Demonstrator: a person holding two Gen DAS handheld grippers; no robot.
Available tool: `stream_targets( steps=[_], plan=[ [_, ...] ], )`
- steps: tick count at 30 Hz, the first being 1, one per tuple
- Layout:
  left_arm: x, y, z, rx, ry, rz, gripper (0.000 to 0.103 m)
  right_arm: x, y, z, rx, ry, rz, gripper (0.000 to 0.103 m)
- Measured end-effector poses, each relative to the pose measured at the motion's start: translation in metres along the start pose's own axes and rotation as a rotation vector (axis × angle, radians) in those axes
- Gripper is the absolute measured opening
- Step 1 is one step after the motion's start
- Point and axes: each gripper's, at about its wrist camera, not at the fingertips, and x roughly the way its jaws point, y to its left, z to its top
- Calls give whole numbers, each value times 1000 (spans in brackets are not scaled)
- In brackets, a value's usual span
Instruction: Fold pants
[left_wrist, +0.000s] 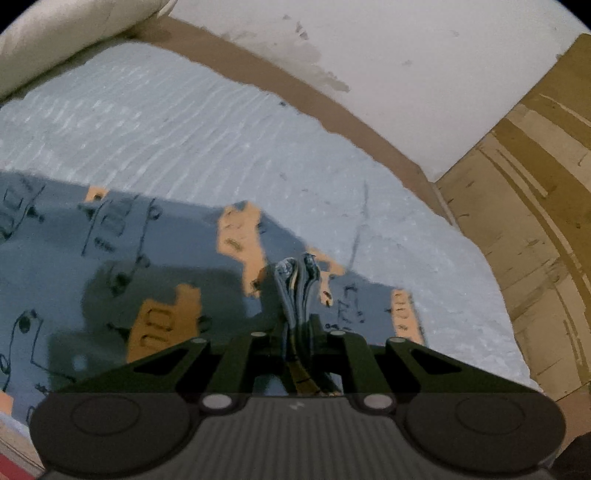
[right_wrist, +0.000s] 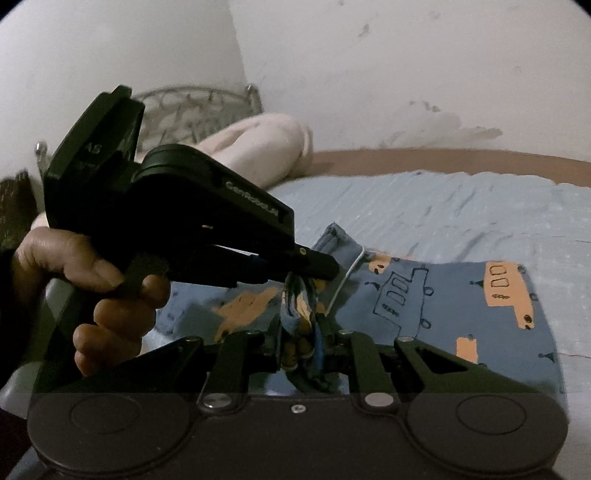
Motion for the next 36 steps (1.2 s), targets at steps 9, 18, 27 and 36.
stream_targets(
  steps=[9,18,27,36],
  plan=[
    [1,15,-10,-31,8,-9,10,7,3,-3,-56,40,-9,43],
    [-2,11,-17,-2,-24,68,29,-40,-58,-10,-27,-39,-202,93],
    [3,-17,-8,144,-155,372,76,-3,-111,5,-63,-54,-425,102],
    [21,-4,-10,146,-143,398,79,76,-178,34,-19,60,-528,102]
  ],
)
